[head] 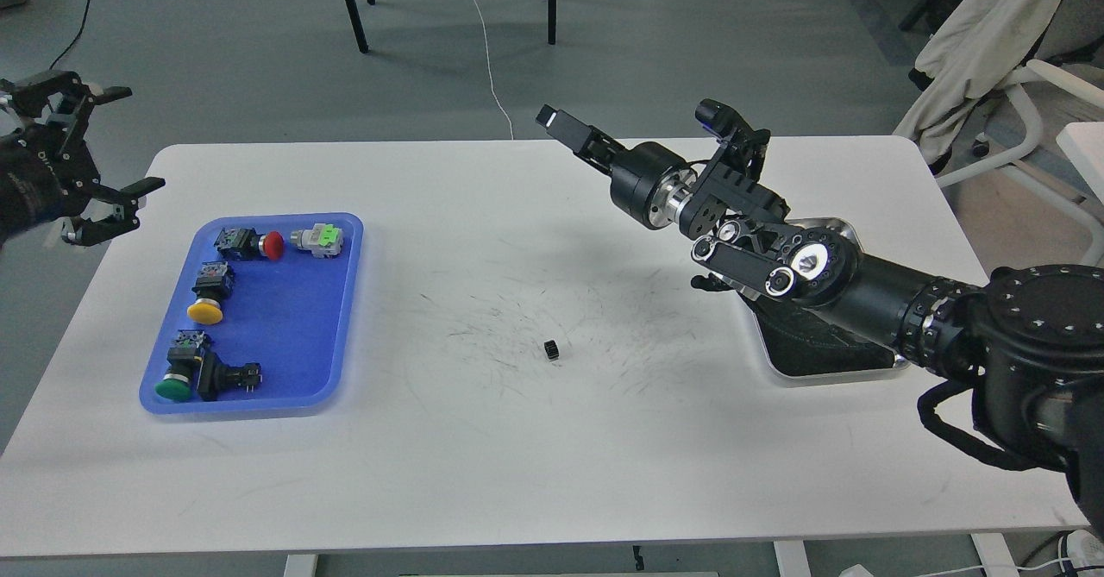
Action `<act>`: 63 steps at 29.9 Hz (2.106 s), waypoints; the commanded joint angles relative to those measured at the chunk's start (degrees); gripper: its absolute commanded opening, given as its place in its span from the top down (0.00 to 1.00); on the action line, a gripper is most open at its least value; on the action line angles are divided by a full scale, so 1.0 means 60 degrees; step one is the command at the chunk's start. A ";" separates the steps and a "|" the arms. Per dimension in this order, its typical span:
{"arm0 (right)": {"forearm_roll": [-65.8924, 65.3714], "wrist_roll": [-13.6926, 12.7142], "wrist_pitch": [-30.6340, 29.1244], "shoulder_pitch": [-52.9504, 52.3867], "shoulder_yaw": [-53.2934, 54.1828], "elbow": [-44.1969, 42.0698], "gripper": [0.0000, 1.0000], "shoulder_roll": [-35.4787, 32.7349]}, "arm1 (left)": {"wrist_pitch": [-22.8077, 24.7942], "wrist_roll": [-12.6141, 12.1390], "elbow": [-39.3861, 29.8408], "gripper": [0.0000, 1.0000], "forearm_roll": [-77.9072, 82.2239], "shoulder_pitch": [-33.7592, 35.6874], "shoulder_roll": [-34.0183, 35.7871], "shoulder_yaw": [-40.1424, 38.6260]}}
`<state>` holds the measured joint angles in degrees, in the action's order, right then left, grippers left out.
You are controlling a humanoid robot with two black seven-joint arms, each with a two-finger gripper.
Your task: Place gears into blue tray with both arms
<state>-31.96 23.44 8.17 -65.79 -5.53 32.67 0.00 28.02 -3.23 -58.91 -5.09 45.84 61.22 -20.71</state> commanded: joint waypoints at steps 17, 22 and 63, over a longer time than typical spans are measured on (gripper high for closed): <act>0.3846 -0.0083 -0.0439 0.0066 0.2562 0.0034 0.07 -0.2548 | -0.0004 0.2778 -0.3115 0.01 0.1698 -0.0666 0.1136 0.0639; 0.4783 -0.0361 -0.0439 0.0212 0.2825 0.0063 0.06 -0.3075 | -0.0904 0.2867 -0.4025 0.02 0.1989 -0.0916 0.1121 0.0683; 0.5664 -0.0449 -0.0908 0.1561 0.3236 0.0429 0.04 -0.4175 | -0.5213 0.4976 -0.5959 0.02 1.2640 -0.1342 0.0199 0.0976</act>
<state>2.13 20.74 2.65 -56.23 14.02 35.16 -25.05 -3.07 25.92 -95.08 69.34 35.96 63.81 -14.67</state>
